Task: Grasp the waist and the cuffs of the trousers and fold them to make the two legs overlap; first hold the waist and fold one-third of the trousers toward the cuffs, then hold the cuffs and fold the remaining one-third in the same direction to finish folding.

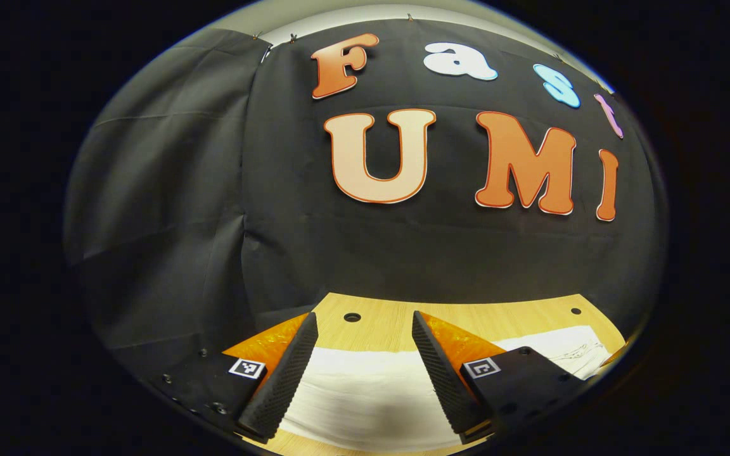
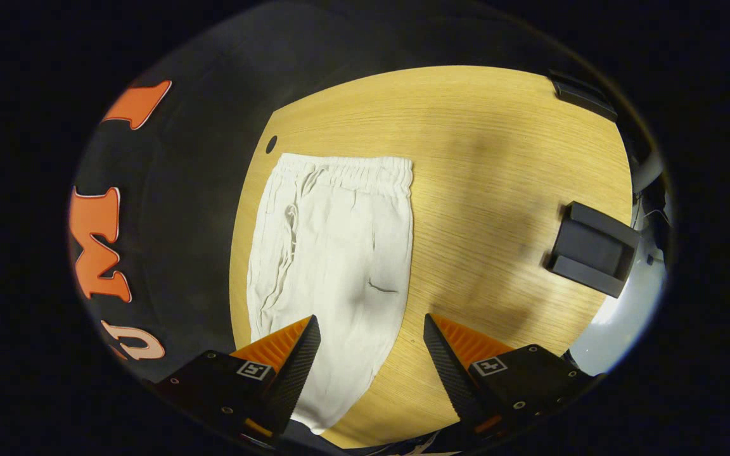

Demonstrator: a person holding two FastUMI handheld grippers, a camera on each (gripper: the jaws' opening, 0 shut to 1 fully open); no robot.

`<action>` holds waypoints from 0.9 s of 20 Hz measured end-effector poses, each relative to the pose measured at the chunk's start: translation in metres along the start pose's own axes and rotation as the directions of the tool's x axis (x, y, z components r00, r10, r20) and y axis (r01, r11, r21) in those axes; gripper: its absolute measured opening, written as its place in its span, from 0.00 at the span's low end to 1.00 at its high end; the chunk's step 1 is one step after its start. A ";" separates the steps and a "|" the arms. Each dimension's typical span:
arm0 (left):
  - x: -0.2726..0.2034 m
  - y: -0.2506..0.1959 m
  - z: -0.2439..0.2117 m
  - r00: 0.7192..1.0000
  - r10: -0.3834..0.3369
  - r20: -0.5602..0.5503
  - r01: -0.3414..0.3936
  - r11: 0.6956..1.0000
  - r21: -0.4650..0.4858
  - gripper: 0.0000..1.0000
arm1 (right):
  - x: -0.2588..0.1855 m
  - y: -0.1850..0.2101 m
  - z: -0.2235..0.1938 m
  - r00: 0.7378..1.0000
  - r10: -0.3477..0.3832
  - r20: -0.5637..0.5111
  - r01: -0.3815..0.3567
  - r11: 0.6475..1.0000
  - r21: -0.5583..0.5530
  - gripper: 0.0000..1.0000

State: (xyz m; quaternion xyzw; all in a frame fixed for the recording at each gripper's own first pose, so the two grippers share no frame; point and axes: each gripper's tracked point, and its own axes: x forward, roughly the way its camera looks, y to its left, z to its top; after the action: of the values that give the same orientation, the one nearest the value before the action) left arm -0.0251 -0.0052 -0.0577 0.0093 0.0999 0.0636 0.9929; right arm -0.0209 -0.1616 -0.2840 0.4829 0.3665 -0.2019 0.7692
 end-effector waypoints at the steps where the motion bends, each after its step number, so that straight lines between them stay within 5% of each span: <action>1: 0.001 0.000 0.001 1.000 0.000 0.000 0.000 1.000 0.001 0.98 | 0.002 0.000 0.001 1.000 -0.008 0.002 0.008 1.000 -0.002 0.99; 18: 0.010 0.031 -0.018 0.995 0.085 -0.051 -0.087 0.995 -0.040 0.96 | 0.040 0.021 0.005 0.997 -0.051 -0.056 0.053 0.998 0.026 1.00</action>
State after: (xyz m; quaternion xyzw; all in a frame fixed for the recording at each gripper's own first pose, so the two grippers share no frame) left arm -0.0224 0.0270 -0.0760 -0.0088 0.1224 0.1087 0.9865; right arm 0.0209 -0.1545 -0.3005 0.4892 0.3975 -0.2134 0.7464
